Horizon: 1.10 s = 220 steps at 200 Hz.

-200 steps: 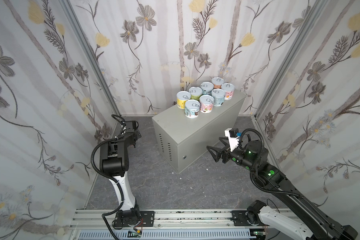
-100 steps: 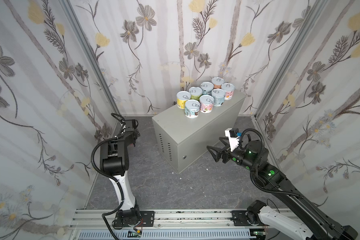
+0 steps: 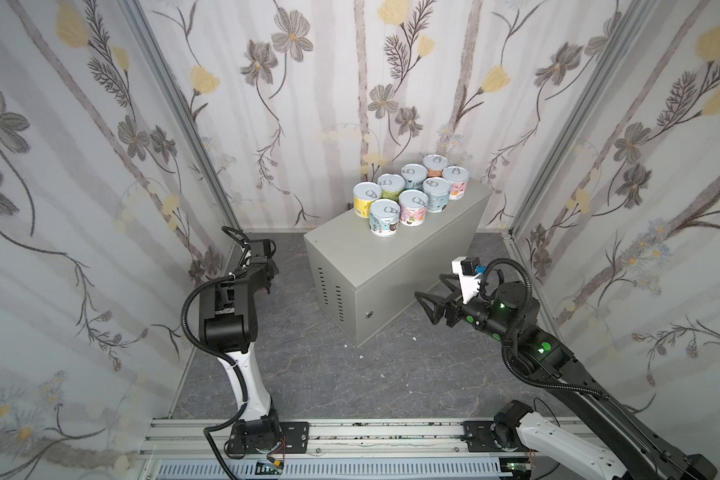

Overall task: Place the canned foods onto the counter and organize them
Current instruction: 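Close the left gripper around the blue tomato can on the floor, then lift the tomato can with the left gripper toward the cabinet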

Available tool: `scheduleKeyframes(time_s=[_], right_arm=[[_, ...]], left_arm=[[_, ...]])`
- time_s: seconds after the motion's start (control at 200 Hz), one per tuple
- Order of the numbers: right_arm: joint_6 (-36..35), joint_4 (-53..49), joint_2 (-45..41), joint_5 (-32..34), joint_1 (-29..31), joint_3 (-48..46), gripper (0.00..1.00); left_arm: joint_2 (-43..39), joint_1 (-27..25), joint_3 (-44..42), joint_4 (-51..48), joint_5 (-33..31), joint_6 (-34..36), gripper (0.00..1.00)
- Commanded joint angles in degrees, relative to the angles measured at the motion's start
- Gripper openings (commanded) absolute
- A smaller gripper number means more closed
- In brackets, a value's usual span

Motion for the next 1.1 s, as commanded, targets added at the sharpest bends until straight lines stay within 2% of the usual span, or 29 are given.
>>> scheduleKeyframes(time_s=[0.0,0.295,0.684,0.844,1.094], right_arm=[[0.4,3.0,-0.5,-0.8,0.0,-0.3,1.00],[0.6,3.0,-1.6,-1.2,0.0,-0.3,1.00],[1.4,3.6,-2.0,-2.3,0.0,-0.6,1.00],[2.1,3.2,-0.7,-4.2,-0.1,0.1,1.00],[2.6,0.7,-1.7,-3.5,0.1,1.1,1.00]], left_arm=[[-1.7,-0.1,0.0,1.8,0.0,0.5,0.53],[-6.6,-1.2,-2.6,1.5,1.3,1.0,0.51],[-18.0,-3.1,-5.1,-1.3,3.1,1.9,0.50],[-22.8,-4.4,-3.3,-5.1,4.3,1.5,0.50],[-28.5,-6.7,2.5,-12.8,6.4,3.1,0.51]])
